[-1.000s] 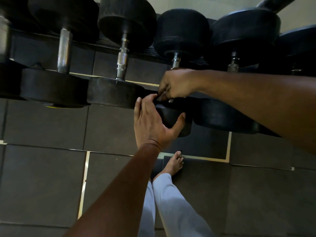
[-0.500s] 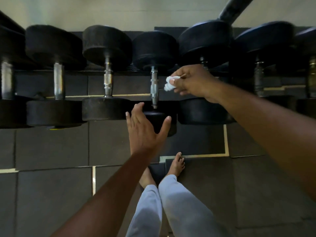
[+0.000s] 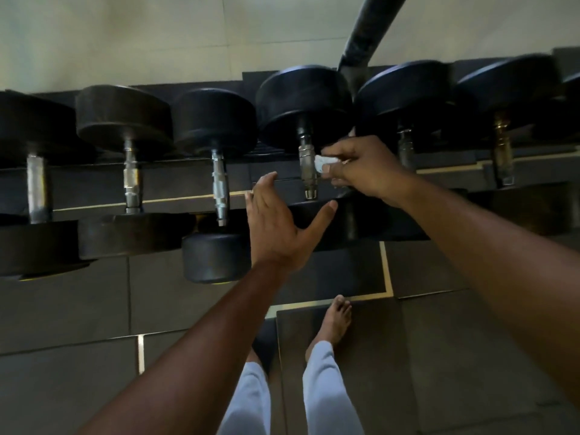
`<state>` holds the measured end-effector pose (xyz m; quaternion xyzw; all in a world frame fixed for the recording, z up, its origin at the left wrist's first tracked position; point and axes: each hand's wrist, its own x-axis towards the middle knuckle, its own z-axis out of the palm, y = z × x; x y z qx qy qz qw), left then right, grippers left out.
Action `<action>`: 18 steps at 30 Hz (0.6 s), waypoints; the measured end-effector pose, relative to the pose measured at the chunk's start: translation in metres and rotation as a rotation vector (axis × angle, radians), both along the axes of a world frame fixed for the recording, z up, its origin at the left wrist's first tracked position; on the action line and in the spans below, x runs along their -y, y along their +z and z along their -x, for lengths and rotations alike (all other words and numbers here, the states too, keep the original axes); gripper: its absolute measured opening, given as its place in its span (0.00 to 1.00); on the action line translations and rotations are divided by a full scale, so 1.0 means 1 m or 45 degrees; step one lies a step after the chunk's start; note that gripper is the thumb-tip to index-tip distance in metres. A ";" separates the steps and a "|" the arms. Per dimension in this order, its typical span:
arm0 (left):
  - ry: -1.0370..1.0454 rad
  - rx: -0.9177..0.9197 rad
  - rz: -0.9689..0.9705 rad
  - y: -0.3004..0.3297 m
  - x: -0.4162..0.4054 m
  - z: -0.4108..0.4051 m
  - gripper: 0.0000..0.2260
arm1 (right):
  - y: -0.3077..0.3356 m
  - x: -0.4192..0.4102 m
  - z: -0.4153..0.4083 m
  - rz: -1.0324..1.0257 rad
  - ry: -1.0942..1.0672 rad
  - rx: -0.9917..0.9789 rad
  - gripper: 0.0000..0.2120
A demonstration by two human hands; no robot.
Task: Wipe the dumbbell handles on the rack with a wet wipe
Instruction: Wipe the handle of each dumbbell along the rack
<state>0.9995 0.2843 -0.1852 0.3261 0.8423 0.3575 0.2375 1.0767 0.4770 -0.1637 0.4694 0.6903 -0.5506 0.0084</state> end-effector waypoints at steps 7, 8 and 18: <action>0.220 0.082 0.053 -0.012 -0.016 -0.015 0.52 | -0.015 -0.024 -0.007 -0.136 0.176 0.003 0.17; 0.227 0.081 0.059 -0.013 -0.016 -0.015 0.52 | -0.016 -0.025 -0.006 -0.211 0.246 -0.002 0.16; 0.219 -0.008 0.077 -0.018 -0.016 -0.017 0.51 | -0.036 -0.024 0.012 -0.731 1.145 -0.050 0.07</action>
